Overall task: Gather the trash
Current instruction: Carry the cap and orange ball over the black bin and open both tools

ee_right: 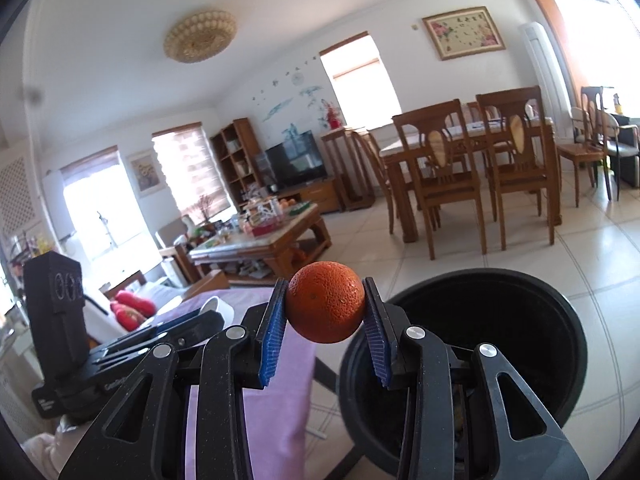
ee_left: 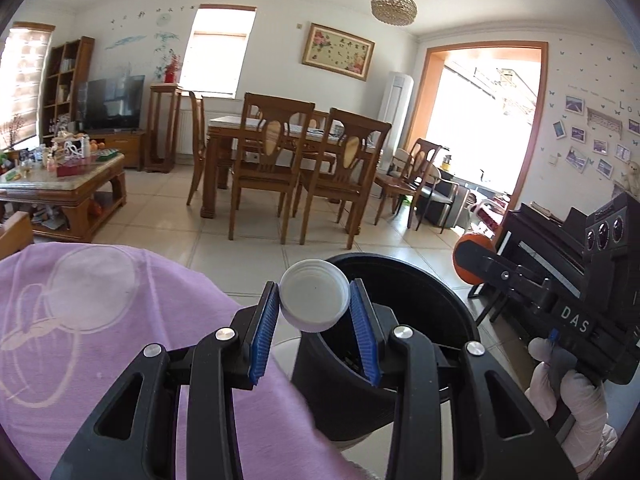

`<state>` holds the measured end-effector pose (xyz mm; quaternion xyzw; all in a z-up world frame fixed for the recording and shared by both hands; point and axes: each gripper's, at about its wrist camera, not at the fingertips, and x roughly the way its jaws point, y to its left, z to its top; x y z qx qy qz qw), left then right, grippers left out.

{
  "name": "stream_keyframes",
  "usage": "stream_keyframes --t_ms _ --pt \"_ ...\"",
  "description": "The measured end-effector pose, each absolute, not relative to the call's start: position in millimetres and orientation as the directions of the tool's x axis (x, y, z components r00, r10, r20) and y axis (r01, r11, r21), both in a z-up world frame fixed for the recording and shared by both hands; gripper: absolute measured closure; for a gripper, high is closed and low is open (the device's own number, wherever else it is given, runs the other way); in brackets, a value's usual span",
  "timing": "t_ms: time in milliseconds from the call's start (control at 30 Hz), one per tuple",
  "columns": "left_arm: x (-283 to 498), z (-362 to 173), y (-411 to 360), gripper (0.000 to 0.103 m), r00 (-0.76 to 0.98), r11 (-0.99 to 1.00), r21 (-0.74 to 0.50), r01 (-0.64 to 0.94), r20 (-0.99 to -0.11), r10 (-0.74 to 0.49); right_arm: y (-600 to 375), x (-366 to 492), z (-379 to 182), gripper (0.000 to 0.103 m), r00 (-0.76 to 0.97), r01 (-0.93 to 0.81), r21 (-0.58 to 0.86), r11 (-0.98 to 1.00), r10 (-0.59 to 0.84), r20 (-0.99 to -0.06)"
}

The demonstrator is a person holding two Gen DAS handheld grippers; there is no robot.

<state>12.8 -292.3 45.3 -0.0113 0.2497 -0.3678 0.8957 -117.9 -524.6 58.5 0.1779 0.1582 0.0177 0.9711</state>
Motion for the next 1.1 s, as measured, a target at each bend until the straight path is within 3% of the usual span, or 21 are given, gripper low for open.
stream_keyframes --t_ms 500,1033,1100 --pt "16.1 11.9 -381.2 0.066 0.488 0.654 -0.171 0.737 -0.535 -0.690 -607.1 -124.9 -18.1 0.066 0.921 0.179 0.438 0.881 0.006 -0.389" --pt "9.8 1.7 -404.1 0.065 0.460 0.628 -0.122 0.768 -0.578 -0.674 -608.3 -106.3 -40.3 0.065 0.900 0.235 0.447 0.863 -0.019 -0.435" --pt "8.0 2.7 -403.8 0.060 0.456 0.623 -0.119 0.773 -0.578 -0.676 -609.2 -105.9 -41.4 0.062 0.899 0.236 0.448 0.862 -0.019 -0.437"
